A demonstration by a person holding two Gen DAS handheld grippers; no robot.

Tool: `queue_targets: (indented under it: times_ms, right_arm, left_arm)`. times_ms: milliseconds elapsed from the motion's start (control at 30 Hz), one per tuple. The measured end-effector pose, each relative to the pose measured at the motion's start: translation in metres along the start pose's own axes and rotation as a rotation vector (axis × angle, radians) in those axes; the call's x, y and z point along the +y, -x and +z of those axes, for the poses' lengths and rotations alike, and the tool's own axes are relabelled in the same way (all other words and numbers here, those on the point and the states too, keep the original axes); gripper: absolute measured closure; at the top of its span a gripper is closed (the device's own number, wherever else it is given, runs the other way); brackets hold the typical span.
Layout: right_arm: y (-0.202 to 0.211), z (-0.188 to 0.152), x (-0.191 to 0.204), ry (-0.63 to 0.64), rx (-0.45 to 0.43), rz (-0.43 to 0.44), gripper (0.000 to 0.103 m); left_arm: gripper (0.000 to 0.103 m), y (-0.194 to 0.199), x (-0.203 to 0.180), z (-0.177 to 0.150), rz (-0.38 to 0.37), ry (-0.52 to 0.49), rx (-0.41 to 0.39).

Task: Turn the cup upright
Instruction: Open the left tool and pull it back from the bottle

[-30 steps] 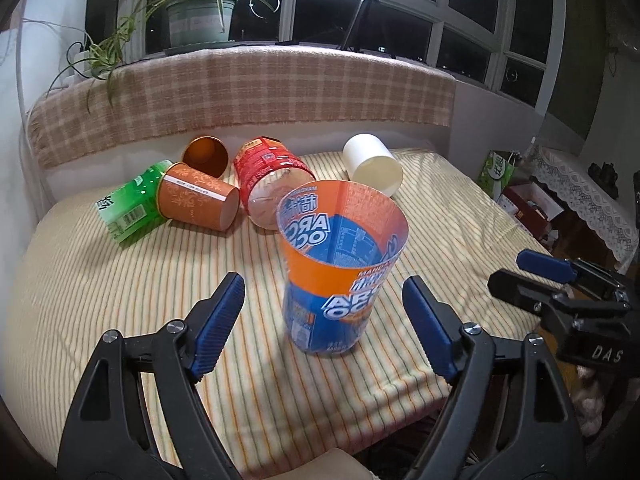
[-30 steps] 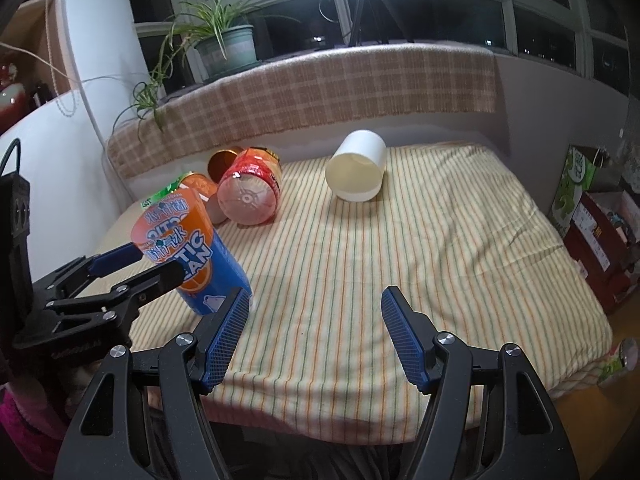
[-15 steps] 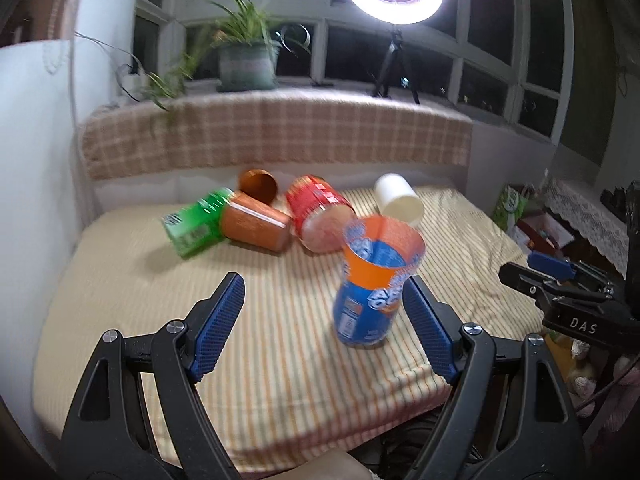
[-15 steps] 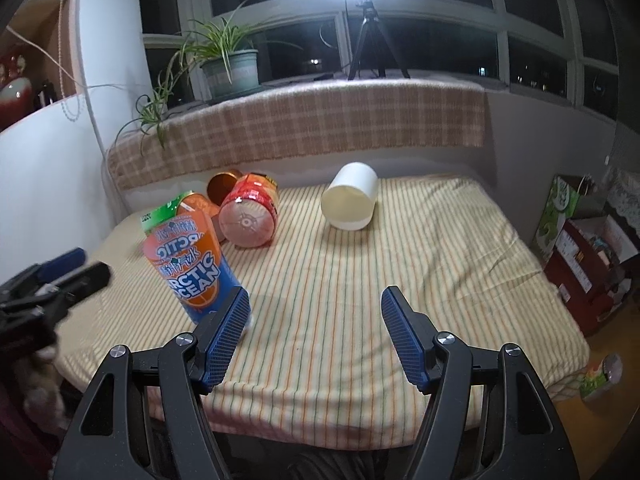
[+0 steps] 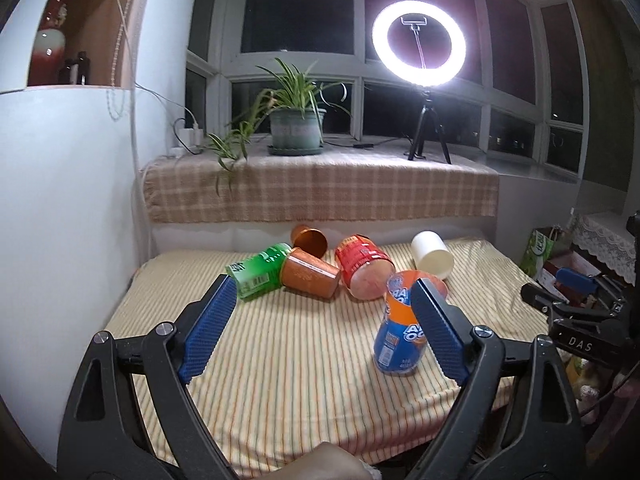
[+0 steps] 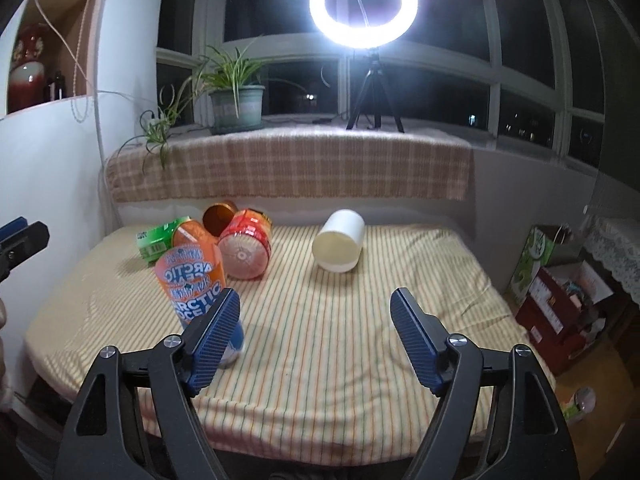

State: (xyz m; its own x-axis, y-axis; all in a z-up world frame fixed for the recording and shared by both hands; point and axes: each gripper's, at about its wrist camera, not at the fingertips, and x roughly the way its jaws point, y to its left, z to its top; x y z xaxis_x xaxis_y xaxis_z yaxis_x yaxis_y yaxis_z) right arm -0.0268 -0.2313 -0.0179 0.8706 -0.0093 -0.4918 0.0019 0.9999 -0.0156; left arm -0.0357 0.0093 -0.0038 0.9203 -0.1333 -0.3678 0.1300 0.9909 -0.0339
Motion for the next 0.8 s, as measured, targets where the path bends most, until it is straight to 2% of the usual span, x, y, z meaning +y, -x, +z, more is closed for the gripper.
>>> queue_targets:
  times_ms: [233,467,533,800]
  right_arm:
    - [0.009,0.006,-0.004,-0.018,-0.061,-0.036,0.023]
    - [0.016,0.009,-0.009,-0.053,-0.118,-0.078,0.016]
    - [0.017,0.009,-0.009,-0.053,-0.133,-0.091,0.014]
    - [0.023,0.008,-0.007,-0.045,-0.167,-0.112,0.013]
  left_arm:
    - [0.011,0.007,-0.001,-0.002,0.033,-0.002,-0.023]
    - [0.011,0.014,-0.004,-0.002,0.06,-0.012,-0.058]
    - [0.0,0.015,-0.005,-0.003,0.056,-0.013,-0.057]
    - [0.0,0.021,-0.007,-0.004,0.057,-0.012,-0.072]
